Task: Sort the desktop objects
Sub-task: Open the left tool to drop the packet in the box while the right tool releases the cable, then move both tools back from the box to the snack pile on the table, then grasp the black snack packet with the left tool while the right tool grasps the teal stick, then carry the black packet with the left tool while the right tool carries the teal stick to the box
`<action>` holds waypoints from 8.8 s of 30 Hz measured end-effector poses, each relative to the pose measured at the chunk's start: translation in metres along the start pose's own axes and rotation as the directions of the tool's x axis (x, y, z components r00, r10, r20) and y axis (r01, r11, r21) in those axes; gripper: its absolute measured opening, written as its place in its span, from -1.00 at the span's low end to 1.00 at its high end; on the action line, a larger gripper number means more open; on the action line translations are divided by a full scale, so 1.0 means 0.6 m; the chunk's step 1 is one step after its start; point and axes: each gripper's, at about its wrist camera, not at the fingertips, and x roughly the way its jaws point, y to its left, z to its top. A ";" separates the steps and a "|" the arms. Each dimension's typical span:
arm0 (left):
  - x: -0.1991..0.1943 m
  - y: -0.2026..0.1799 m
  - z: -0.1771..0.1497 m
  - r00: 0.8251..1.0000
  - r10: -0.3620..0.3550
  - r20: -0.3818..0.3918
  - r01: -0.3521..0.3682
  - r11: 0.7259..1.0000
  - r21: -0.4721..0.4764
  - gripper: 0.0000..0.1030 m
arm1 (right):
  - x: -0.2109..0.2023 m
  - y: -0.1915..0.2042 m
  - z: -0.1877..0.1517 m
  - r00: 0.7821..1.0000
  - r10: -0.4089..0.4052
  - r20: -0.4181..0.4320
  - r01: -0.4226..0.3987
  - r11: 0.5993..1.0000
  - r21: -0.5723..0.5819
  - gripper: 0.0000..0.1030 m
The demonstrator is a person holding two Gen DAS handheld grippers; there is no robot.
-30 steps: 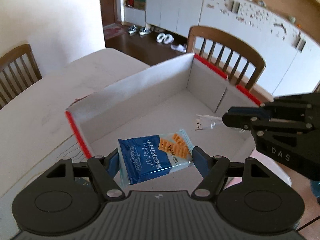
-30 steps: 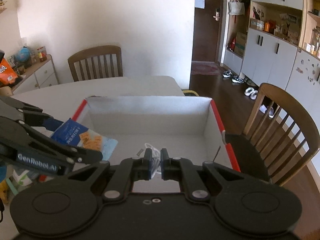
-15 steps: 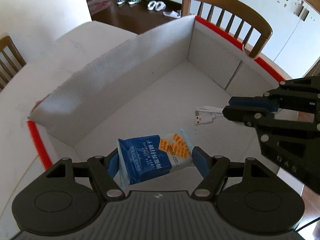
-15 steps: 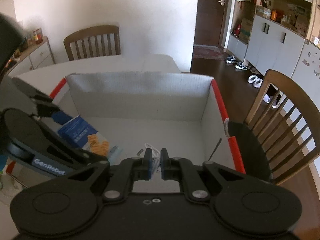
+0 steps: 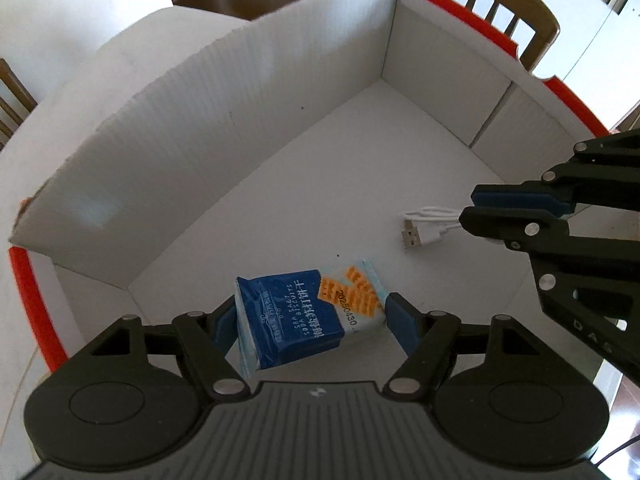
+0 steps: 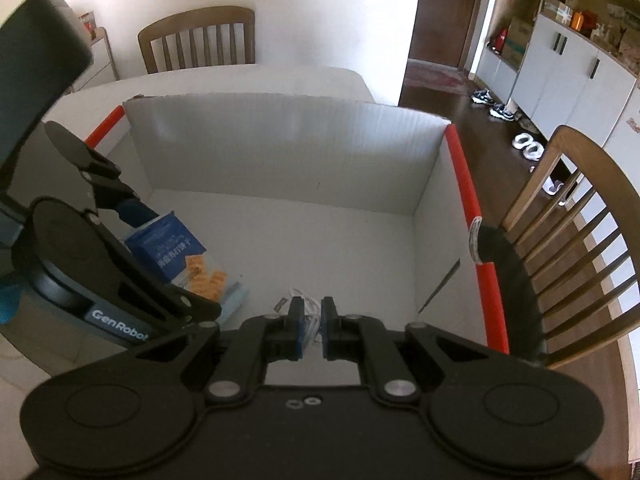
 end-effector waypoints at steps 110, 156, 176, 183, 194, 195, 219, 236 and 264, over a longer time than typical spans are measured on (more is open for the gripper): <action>-0.395 0.104 -0.521 0.854 0.157 0.496 -0.028 0.966 -0.257 0.99 | -0.245 0.323 -0.082 0.966 0.156 0.203 -0.161 0.987 0.007 0.79; -0.247 0.253 -0.740 0.921 0.292 0.257 -0.148 0.874 -0.462 0.98 | -0.052 0.511 -0.088 0.980 0.193 0.042 -0.182 0.966 -0.182 0.06; -0.208 0.270 -0.734 0.923 0.294 0.249 -0.139 0.857 -0.495 0.83 | 0.003 0.567 -0.068 0.974 0.226 -0.004 -0.217 0.930 -0.298 -0.37; -0.208 0.273 -0.733 0.919 0.301 0.256 -0.141 0.854 -0.501 0.50 | 0.008 0.572 -0.066 0.971 0.240 -0.014 -0.234 0.927 -0.293 -0.60; -0.214 0.279 -0.733 0.924 0.282 0.260 -0.115 0.850 -0.513 -0.15 | 0.006 0.572 -0.065 0.969 0.247 -0.021 -0.243 0.930 -0.277 -0.72; -0.216 0.279 -0.734 0.923 0.283 0.260 -0.116 0.851 -0.512 -0.17 | 0.005 0.571 -0.064 0.968 0.251 -0.023 -0.248 0.929 -0.275 -0.75; -0.294 0.253 -0.776 0.918 0.230 0.324 -0.047 0.873 -0.486 -0.34 | -0.063 0.529 -0.086 0.971 0.239 0.007 -0.233 0.952 -0.196 -0.80; -0.369 0.234 -0.746 0.864 0.227 0.448 -0.010 0.899 -0.437 -0.34 | -0.142 0.505 -0.087 0.978 0.199 0.062 -0.188 0.970 -0.152 -0.80; -0.421 0.163 -0.600 0.801 0.161 0.577 0.025 0.953 -0.301 -0.34 | -0.235 0.390 -0.067 0.977 0.139 0.164 -0.128 0.989 -0.076 -0.80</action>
